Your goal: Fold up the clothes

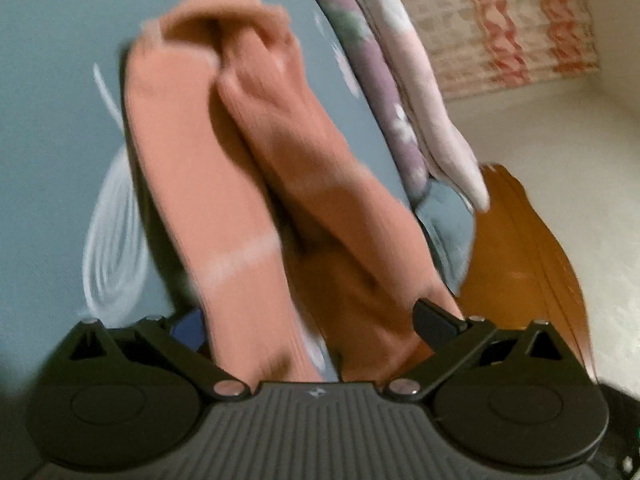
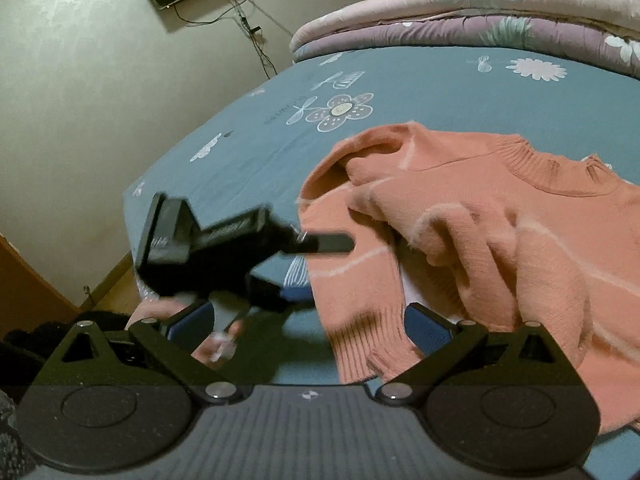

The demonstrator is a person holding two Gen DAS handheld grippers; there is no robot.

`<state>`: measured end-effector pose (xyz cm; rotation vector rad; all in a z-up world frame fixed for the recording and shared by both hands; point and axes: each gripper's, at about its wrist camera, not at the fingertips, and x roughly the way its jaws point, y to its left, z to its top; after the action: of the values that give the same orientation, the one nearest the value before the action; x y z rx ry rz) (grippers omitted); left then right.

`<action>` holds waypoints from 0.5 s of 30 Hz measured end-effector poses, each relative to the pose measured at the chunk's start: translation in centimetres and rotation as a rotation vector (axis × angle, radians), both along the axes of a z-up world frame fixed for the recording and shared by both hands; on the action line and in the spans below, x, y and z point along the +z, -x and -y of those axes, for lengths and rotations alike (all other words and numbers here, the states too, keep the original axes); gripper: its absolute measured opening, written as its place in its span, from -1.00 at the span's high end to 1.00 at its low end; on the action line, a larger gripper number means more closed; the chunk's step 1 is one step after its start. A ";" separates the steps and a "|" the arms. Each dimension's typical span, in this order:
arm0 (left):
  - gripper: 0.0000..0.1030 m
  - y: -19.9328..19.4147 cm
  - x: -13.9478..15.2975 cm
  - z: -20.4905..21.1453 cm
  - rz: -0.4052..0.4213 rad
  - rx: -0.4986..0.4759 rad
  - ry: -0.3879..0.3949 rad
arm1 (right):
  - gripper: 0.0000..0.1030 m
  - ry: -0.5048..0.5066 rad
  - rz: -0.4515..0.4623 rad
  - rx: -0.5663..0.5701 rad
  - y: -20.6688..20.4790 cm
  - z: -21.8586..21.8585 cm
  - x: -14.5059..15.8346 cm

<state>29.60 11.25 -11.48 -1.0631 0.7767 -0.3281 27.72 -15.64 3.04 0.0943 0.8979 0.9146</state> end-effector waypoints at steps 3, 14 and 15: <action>-0.97 -1.0 0.2 0.5 -0.007 -0.005 -0.030 | -1.00 -0.009 -0.001 -0.010 0.0 0.5 -0.1; -0.27 -1.7 -1.2 0.2 -0.002 0.034 -0.005 | -1.00 -0.022 -0.006 -0.063 0.4 2.2 -0.4; 0.04 -1.8 -1.5 0.0 -0.016 0.047 -0.007 | -1.00 -0.021 -0.008 -0.068 0.3 2.4 -0.6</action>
<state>31.42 11.28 -12.98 -1.0766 0.7656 -0.2772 27.39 -18.01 2.48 0.1460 0.8879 0.8605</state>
